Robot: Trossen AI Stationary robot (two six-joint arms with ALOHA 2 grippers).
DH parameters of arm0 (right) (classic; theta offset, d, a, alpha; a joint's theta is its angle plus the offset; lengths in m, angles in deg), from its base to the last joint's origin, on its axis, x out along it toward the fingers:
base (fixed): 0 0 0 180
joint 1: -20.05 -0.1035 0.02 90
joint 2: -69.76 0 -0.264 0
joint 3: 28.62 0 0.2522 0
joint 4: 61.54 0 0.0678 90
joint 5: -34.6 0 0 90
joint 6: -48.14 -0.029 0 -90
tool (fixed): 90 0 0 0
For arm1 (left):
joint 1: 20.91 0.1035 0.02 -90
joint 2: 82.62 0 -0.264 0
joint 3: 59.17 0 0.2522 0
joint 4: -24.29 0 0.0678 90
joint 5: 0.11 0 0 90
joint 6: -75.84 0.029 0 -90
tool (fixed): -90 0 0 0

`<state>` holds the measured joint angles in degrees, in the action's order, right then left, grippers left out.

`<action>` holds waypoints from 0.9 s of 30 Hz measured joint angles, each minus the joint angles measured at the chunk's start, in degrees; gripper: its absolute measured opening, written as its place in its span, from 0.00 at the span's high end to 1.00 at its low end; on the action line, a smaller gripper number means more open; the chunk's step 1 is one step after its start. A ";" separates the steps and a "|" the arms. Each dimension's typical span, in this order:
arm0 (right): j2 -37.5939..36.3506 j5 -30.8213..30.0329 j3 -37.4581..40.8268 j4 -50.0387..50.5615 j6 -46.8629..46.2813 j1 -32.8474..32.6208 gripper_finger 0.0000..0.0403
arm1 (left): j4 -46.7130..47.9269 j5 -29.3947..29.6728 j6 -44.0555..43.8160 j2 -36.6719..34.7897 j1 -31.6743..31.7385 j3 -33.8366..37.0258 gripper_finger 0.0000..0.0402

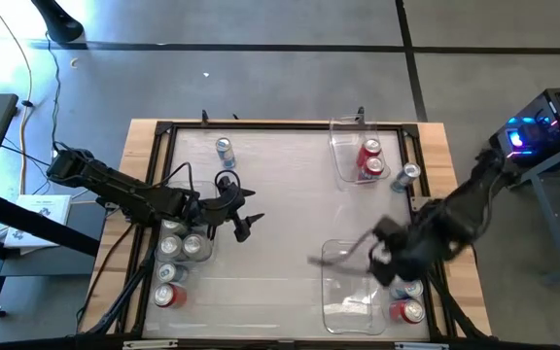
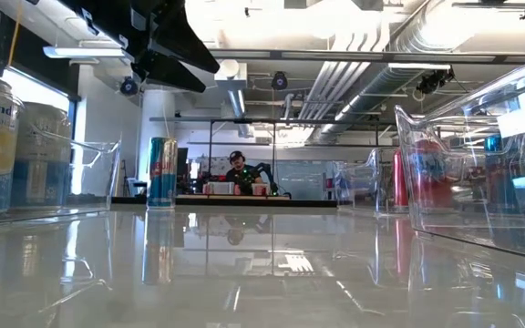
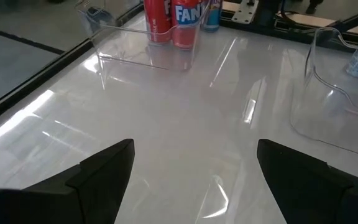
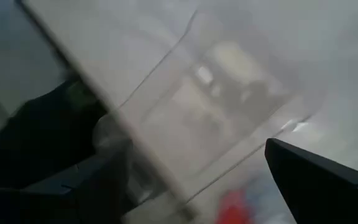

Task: Sort soda cans
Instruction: Put the right red soda can into the top right transparent bin

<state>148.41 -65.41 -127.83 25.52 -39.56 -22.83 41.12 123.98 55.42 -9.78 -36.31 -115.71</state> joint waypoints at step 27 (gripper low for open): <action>17.48 20.07 0.00 3.91 -44.31 -18.61 0.11 | 0.04 -0.62 1.66 0.00 -0.02 0.00 0.16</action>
<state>165.89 -45.34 -127.83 29.42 -83.87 -41.44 41.16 123.36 57.08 -9.78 -36.33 -115.71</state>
